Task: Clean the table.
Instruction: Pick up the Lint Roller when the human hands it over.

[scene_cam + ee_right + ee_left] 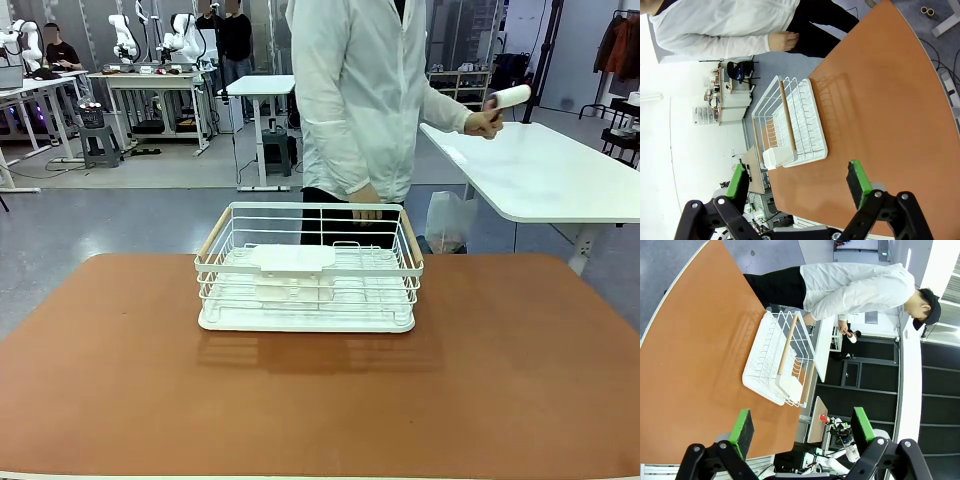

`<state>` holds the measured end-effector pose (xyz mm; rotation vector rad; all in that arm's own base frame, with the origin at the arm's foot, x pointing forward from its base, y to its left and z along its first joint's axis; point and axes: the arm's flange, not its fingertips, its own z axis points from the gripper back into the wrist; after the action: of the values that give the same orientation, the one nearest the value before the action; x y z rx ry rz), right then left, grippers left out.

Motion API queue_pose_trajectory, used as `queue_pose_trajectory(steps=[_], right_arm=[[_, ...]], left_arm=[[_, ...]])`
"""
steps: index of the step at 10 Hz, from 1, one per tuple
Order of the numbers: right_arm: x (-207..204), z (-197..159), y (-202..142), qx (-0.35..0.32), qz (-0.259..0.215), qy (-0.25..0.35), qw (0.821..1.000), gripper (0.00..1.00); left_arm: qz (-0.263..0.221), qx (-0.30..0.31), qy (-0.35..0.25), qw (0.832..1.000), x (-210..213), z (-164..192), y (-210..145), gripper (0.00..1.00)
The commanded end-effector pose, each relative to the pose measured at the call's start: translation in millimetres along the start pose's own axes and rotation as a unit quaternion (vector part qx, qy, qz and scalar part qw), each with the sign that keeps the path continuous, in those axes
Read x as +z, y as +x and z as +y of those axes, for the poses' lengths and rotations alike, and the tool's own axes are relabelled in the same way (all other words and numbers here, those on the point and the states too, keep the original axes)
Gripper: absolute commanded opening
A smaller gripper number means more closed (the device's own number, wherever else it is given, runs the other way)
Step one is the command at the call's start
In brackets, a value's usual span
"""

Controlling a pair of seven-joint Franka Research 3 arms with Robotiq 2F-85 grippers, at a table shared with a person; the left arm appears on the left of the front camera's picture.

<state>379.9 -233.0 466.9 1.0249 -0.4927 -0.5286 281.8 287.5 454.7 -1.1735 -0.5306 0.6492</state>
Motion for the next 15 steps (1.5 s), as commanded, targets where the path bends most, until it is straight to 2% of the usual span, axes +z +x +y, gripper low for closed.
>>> queue_pose_trajectory(steps=[1,15], right_arm=[[-0.5,0.2,-2.0,0.005,-0.002,0.009,1.000,1.00],[-0.5,0.2,-2.0,0.005,-0.002,0.009,1.000,1.00]], left_arm=[[0.000,-0.007,-0.012,1.000,2.8,-0.8,1.2,1.00],[0.000,-0.007,-0.012,1.000,2.8,-0.8,1.2,1.00]])
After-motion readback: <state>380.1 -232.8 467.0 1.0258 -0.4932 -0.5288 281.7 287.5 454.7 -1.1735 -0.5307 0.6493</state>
